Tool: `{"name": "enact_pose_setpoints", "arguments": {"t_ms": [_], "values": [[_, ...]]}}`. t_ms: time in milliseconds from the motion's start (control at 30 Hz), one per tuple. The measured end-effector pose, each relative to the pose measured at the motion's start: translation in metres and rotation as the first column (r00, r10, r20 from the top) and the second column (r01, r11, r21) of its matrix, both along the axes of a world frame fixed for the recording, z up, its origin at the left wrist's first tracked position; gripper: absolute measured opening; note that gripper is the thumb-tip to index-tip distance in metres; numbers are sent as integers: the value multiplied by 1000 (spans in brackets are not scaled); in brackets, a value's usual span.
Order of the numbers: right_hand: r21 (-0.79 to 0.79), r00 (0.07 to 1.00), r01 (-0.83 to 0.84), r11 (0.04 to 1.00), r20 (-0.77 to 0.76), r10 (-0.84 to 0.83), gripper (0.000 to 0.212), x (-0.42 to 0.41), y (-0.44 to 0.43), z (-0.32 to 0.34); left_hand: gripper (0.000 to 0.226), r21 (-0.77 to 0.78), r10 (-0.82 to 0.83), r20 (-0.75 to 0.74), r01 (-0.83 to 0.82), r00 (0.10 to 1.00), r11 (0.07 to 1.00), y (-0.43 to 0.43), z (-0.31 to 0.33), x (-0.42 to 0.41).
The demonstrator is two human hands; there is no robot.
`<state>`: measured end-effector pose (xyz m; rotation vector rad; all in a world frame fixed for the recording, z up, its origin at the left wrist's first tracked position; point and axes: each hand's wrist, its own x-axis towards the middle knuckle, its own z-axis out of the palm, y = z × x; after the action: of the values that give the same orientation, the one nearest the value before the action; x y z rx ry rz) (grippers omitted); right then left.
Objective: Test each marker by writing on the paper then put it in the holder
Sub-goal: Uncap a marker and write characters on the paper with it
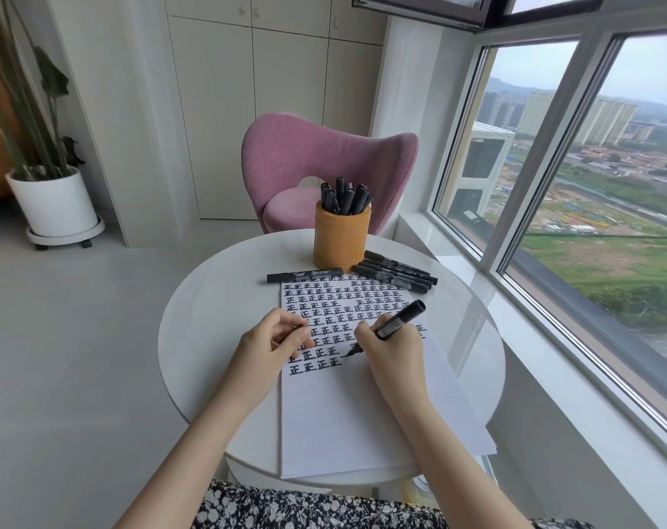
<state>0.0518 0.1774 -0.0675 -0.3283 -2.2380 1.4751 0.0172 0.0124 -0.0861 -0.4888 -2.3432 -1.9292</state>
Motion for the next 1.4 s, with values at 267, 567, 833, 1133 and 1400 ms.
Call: {"name": "enact_pose_setpoints", "arguments": {"t_ms": [267,567,833,1133,1400], "values": [[-38,1000,-27,999,2,27,39,0,1,0,2,-1,-4,4,4,1000,1000,1,0,0],[-6,999,-38,999,-2,38,33,0,0,0,2,-18,1,7,-1,1000,1000,-1,-1,0],[-18,999,-47,999,-3,47,31,1,1,1,3,-14,1,5,-1,1000,1000,0,0,1],[-13,999,-39,999,-16,39,36,2,0,1,1,-40,9,-5,-9,1000,999,-1,0,1],[-23,999,-29,999,-18,29,36,2,0,1,1,-40,7,-1,-7,1000,999,0,2,1]]}}
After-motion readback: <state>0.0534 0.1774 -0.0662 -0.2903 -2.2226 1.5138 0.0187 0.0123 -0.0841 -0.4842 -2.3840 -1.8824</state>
